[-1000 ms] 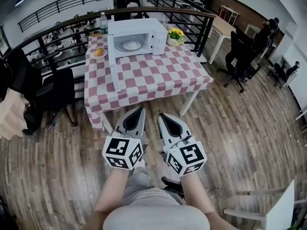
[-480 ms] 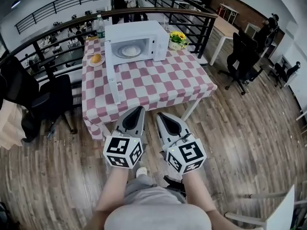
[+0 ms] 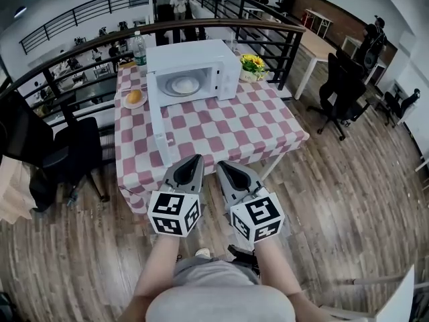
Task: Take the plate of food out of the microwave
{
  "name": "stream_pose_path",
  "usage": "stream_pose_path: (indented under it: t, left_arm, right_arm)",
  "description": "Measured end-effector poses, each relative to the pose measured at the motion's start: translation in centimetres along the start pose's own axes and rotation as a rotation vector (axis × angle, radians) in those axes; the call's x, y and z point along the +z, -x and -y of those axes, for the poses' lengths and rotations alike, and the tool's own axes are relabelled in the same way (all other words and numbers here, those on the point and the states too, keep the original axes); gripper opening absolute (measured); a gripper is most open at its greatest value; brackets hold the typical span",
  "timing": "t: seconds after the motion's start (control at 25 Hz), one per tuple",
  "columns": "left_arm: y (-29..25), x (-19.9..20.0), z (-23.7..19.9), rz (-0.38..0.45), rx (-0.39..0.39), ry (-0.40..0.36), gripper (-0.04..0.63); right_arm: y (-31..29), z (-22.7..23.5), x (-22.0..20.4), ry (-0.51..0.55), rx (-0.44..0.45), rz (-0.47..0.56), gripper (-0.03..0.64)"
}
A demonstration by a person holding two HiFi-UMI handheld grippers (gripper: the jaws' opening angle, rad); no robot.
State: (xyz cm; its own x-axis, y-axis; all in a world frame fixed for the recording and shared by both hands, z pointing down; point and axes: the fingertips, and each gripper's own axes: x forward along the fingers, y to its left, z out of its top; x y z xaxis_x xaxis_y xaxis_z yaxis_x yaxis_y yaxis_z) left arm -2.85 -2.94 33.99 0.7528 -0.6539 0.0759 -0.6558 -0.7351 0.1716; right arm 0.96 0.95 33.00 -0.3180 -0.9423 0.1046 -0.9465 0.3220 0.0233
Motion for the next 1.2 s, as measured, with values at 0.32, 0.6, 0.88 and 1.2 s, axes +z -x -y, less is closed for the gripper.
stream_pose_path:
  t: [0.32,0.6,0.88,1.2]
  left_arm:
    - [-2.7,-0.3,-3.1,0.023,0.031,-0.027,0.002]
    - [-5.6,-0.3,-5.4,0.018,0.05,0.014,0.002]
    - [-9.3,-0.6,-6.9,0.011,0.038,0.008,0.002]
    - [-14.2,-0.1,-9.6,0.015,0.074,-0.004,0.002]
  right_arm:
    - [-3.8,3.0,-1.6,-0.134,-0.036,-0.014,0.025]
    - [-6.6,5.3,-1.3,-0.23,-0.042,0.01,0.025]
    - [-10.5,7.6,-1.3,-0.274,-0.006,0.03,0.025]
    - [-15.3,11.6,-1.8,-0.286,0.009,-0.002,0.025]
